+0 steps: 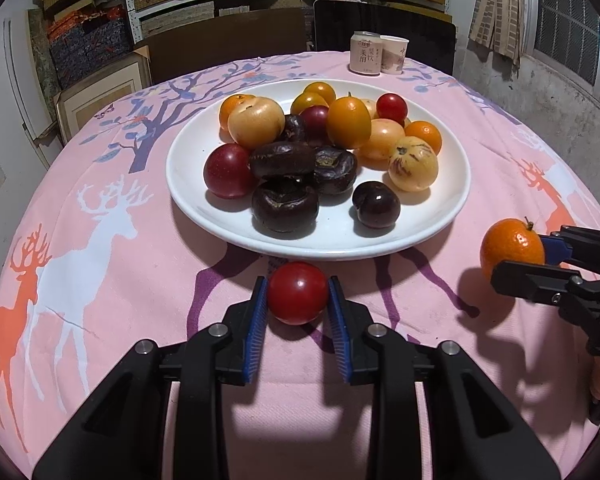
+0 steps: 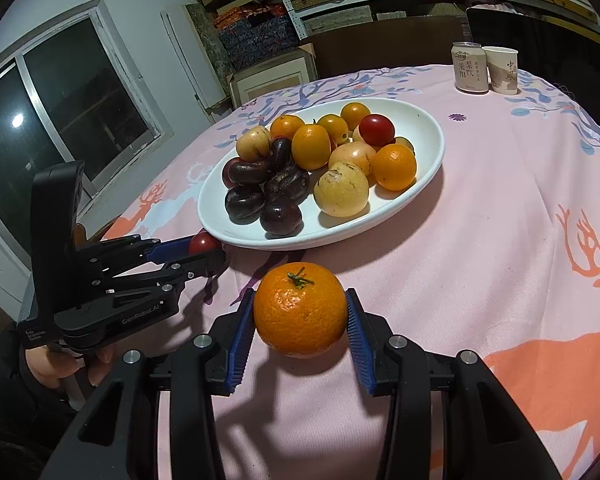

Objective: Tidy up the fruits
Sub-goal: 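Grasp a red tomato with the left gripper while the right gripper grasps an orange, then carry the tomato and orange onto the white plate and open both grippers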

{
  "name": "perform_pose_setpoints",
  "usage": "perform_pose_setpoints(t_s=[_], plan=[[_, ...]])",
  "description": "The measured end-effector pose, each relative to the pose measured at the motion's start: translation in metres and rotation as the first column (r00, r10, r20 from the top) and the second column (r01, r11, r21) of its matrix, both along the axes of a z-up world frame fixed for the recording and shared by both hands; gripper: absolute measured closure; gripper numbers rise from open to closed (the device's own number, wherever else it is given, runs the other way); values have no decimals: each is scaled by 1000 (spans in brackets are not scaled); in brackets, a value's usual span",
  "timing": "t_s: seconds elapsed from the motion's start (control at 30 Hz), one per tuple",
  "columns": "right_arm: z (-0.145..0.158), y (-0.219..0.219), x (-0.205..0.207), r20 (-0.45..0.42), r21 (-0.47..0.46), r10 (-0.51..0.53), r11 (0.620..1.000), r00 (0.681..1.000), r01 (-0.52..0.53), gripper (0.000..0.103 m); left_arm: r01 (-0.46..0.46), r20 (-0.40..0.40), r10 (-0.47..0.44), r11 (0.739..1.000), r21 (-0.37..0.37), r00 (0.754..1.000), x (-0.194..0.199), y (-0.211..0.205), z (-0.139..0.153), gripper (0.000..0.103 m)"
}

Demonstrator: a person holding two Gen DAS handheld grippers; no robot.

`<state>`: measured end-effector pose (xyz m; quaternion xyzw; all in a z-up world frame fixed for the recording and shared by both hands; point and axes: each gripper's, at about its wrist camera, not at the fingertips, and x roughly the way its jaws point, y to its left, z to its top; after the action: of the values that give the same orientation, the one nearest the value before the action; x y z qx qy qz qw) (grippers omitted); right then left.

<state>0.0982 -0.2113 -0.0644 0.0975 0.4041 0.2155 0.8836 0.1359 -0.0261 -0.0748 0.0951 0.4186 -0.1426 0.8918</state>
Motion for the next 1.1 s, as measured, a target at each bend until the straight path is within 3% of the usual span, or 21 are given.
perform_pose_setpoints(t_s=[0.47, 0.7, 0.83, 0.93, 1.1], plan=[[8, -1, -8, 42, 10, -1, 1000, 999, 0, 59, 30, -14, -32, 994, -110, 999, -27, 10, 9, 74], [18, -8, -19, 73, -6, 0, 1000, 997, 0, 59, 49, 74, -38, 987, -154, 996, -53, 16, 38, 74], [35, -11, -4, 110, -26, -41, 999, 993, 44, 59, 50, 81, -39, 988, -143, 996, -29, 7, 60, 74], [57, -1, 13, 195, -63, -46, 996, 980, 59, 59, 45, 68, -35, 987, -154, 997, 4, 0, 70, 74], [83, 22, 57, 267, -131, -31, 989, 963, 68, 59, 51, 10, -50, 986, -159, 999, 54, -21, 64, 74]])
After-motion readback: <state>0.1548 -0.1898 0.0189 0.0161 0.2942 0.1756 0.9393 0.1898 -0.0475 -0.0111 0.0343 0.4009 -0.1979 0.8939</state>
